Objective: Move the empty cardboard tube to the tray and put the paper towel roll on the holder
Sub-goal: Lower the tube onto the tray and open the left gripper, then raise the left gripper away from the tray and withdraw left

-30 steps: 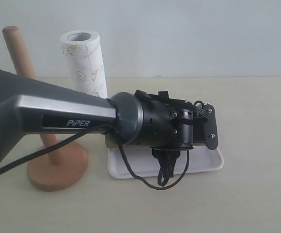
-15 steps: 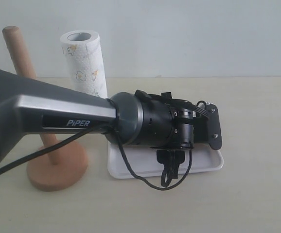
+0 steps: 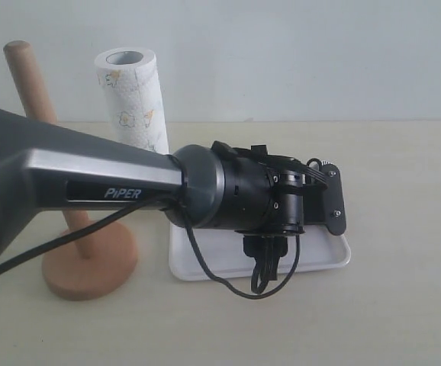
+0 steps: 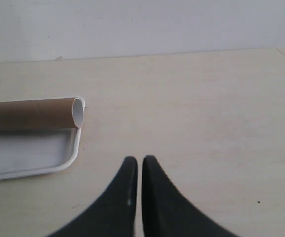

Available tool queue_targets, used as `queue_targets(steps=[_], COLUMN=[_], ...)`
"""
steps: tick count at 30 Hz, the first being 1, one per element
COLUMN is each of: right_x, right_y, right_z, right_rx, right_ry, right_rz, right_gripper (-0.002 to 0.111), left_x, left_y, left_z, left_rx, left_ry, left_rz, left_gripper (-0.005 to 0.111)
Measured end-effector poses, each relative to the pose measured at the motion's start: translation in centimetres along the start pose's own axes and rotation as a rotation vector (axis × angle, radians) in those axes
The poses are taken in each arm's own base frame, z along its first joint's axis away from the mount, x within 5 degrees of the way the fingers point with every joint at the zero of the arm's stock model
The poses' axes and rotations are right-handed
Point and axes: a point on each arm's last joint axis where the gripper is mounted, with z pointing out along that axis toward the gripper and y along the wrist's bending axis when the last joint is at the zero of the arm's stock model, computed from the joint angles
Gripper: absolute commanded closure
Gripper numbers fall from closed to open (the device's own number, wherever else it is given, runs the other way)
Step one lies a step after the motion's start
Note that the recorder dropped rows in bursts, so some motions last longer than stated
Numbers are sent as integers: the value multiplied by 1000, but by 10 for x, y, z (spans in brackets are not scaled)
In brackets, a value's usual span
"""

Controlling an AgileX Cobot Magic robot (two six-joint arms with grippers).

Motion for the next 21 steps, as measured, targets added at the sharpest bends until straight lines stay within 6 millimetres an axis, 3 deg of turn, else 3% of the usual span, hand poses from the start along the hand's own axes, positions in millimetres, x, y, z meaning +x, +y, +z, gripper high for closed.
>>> queue_targets(steps=[13,18,21], right_x=[0,0,0], right_y=[0,0,0], right_z=[0,0,0], right_rx=[0,0,0], right_ry=[0,0,0], right_rz=[0,0,0], right_gripper=[104,104,104], left_x=[9,9,9], left_y=[2,29,44], left_z=[-2,-42,-75], left_rx=[-10,-27,10], left_ry=[94,44,-17], left_rz=[1,-102,-191], left_gripper=[41,42,55])
